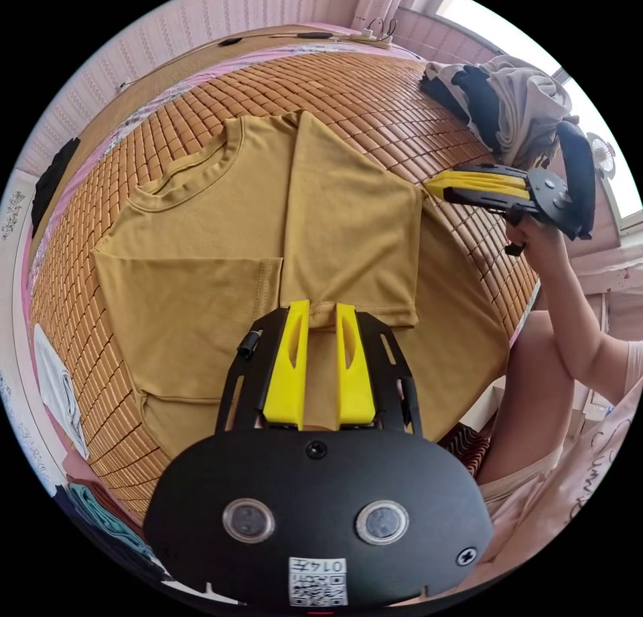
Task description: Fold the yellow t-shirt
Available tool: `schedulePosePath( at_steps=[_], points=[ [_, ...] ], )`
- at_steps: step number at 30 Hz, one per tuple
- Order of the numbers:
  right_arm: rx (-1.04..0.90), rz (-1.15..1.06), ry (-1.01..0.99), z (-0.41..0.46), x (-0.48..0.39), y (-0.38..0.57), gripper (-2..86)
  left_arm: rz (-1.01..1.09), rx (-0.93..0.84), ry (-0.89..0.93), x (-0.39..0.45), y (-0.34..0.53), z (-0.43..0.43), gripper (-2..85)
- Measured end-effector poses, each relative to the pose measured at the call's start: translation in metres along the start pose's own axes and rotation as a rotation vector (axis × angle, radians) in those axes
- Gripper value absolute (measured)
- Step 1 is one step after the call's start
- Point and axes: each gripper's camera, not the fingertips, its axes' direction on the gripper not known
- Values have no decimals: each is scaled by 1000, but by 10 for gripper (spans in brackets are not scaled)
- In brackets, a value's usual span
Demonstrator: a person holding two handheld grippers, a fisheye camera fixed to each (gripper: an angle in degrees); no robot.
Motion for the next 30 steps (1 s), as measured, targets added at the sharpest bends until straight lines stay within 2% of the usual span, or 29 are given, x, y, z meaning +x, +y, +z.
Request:
schedulePosePath(
  at_steps=[1,3,7,15,20,24,27,30],
  points=[
    [19,-80,-128,1,-12,-3,-2,-5,2,1,1,1,-4,69],
    [1,-164,-245,9,-27,-7,-2,-17,0,8,1,2,-11,69],
    [-205,-312,-205,43,-49,-11,-2,-33,46,22,-2,6,-42,70],
    [-229,-261,-293,44,-23,-13,-3,-66,32,-41,-17,16,-64,50],
    [-118,-260,-341,29,-21,-16,-3,-112,57,22,-34,24,-88,49],
    [-252,-326,-319,53,-33,-18,-2,-124,65,32,-44,27,-111,48],
    [-193,-319,-350,42,-24,-14,0,-138,106,37,-51,34,-130,56],
    [-51,-233,-297,19,1,-8,6,-184,178,146,-71,52,-164,69]
  ],
)
